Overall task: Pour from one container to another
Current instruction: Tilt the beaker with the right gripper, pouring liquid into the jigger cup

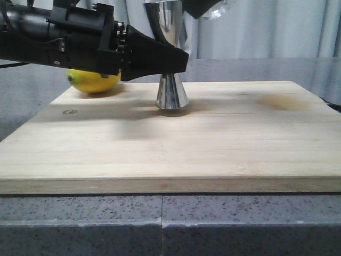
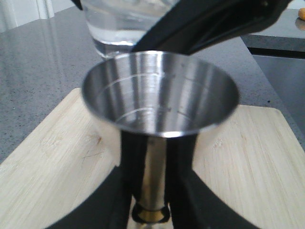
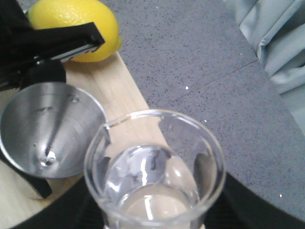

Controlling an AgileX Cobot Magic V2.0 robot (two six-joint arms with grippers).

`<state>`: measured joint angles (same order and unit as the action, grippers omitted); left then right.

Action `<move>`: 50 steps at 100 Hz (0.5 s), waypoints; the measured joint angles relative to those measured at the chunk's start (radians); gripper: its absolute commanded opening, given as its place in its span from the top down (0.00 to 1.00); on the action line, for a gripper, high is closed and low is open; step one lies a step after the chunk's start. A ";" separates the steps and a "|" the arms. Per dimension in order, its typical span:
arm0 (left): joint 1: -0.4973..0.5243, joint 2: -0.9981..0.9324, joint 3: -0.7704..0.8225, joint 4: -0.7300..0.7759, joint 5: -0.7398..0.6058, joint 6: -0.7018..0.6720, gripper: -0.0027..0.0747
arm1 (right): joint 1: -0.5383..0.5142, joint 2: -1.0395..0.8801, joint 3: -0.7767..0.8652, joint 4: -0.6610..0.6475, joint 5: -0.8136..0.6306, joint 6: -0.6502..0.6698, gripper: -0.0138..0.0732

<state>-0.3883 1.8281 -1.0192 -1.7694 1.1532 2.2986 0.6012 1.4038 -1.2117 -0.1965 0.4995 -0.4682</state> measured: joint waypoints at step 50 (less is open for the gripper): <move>0.000 0.000 0.000 0.000 0.000 0.000 0.82 | 0.004 0.002 0.000 -0.090 0.019 -0.059 0.56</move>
<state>-0.3883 1.8281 -1.0192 -1.7694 1.1532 2.2986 0.6051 1.4055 -1.2117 -0.2864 0.5183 -0.5275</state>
